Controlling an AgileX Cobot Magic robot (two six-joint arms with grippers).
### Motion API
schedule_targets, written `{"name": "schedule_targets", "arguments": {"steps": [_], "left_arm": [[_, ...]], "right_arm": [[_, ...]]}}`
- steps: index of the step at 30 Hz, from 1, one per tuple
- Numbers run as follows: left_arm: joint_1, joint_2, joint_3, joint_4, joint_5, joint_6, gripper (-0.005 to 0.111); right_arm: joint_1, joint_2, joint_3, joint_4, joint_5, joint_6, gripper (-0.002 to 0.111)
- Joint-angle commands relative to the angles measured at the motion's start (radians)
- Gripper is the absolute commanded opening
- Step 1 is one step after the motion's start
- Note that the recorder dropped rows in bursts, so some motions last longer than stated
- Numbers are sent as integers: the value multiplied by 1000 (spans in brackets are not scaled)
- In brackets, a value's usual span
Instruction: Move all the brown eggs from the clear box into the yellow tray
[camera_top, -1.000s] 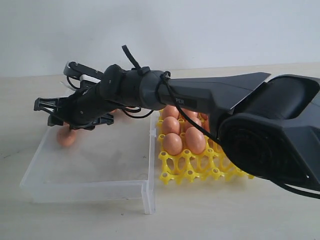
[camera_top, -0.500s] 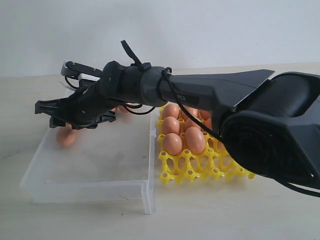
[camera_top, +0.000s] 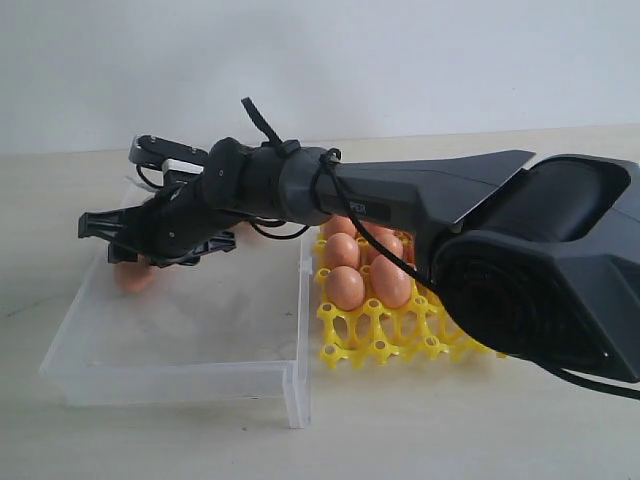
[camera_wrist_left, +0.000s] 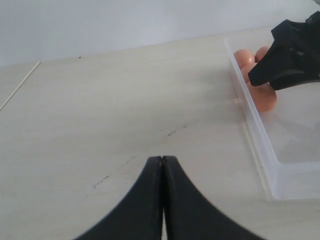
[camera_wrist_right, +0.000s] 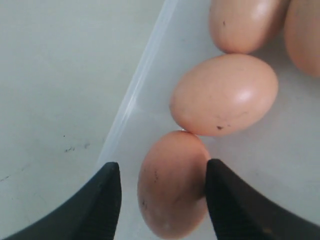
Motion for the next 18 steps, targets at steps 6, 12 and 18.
{"name": "schedule_targets", "arguments": {"steps": [6,12,18], "left_arm": [[-6,1,-4,-2,-9,-5,0],[-6,1,-4,-2,-9,-5,0],[-6,1,-4,-2,-9,-5,0]], "right_arm": [[-5,45,-7,-5,-27,12,51],[-5,49,-7,-3,-38,12,28],[-3,-2,1,-100,9,12,0]]}}
